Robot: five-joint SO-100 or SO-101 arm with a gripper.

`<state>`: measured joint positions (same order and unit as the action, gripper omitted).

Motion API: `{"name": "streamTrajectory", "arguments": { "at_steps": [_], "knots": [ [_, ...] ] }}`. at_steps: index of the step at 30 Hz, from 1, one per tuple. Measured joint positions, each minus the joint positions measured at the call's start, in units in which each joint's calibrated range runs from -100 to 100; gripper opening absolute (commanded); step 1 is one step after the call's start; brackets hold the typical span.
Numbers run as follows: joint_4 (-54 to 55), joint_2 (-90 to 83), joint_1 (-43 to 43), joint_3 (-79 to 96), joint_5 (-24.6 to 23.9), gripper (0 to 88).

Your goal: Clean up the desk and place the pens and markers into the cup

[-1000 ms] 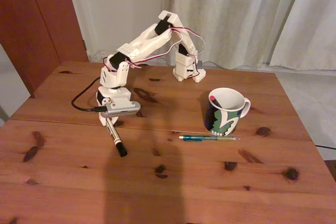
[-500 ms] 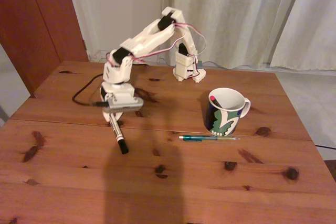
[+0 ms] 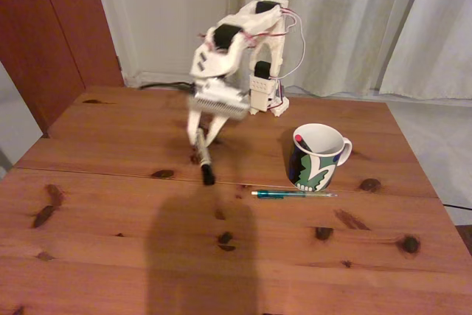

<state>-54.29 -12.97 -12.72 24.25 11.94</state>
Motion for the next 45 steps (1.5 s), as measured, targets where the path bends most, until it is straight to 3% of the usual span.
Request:
{"name": "streamTrajectory", "arguments": {
  "at_steps": [8,15,31,45],
  "knots": [
    [10.0,-12.8,7.8,9.4,-9.7,0.7],
    [22.6,-21.3,12.4,19.4,-14.9,0.7],
    [26.0,-32.6,24.9,25.6,-15.6,0.6],
    [26.1,-38.3,29.8,36.0,-15.6,0.6]
  ]
}}
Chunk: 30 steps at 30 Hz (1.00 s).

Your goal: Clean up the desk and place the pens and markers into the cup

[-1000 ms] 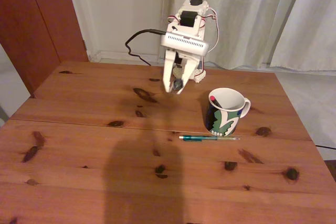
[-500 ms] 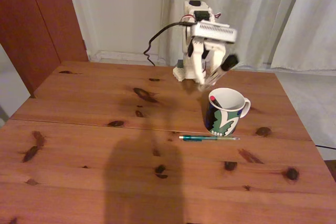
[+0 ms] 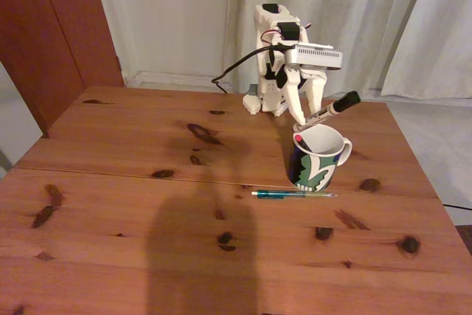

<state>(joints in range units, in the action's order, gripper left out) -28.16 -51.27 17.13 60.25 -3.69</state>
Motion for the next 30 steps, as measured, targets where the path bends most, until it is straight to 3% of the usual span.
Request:
{"name": "streamTrajectory", "arguments": {
  "at_steps": [15,30],
  "knots": [
    [0.0,-0.7,5.6,0.3,0.0,0.5],
    [0.0,-0.7,5.9,4.9,0.0,0.6]
  ]
}}
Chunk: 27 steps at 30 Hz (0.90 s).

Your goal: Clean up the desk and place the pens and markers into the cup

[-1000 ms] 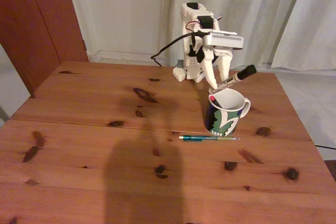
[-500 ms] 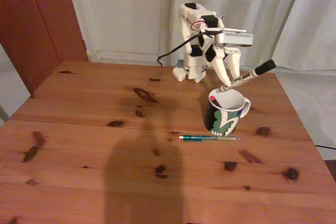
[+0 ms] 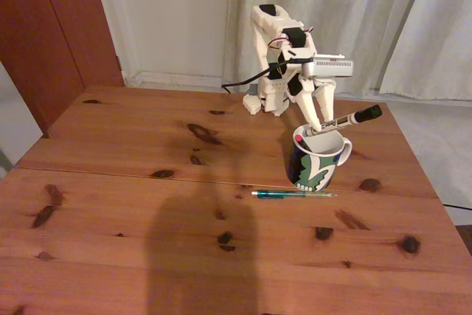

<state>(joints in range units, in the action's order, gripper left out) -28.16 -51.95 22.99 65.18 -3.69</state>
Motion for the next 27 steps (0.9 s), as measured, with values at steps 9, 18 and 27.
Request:
{"name": "streamTrajectory", "arguments": {
  "at_steps": [9,18,27],
  "knots": [
    [0.0,0.0,0.0,0.0,0.0,0.9],
    [0.0,0.0,0.0,0.0,0.0,10.3],
    [0.0,0.0,-0.1,0.0,0.0,11.3]
  ]
}}
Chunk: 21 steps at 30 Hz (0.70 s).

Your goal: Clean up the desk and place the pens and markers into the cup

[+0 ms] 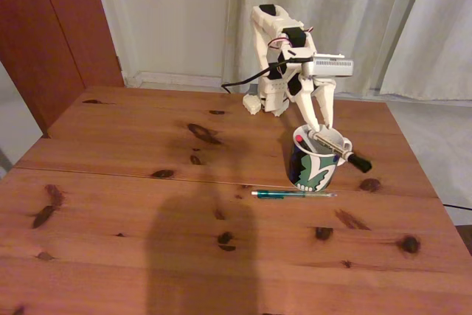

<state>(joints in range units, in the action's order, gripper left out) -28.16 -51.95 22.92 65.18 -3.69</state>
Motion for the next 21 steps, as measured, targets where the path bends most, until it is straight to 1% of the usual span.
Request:
{"name": "streamTrajectory", "arguments": {
  "at_steps": [13,14,17,21],
  "knots": [
    [0.0,0.0,-0.9,0.0,0.0,10.6],
    [0.0,0.0,-1.4,0.0,0.0,9.0],
    [0.0,-0.2,-4.0,0.0,0.0,0.0],
    [0.0,-2.2,-10.0,0.3,0.0,0.9]
  ]
}}
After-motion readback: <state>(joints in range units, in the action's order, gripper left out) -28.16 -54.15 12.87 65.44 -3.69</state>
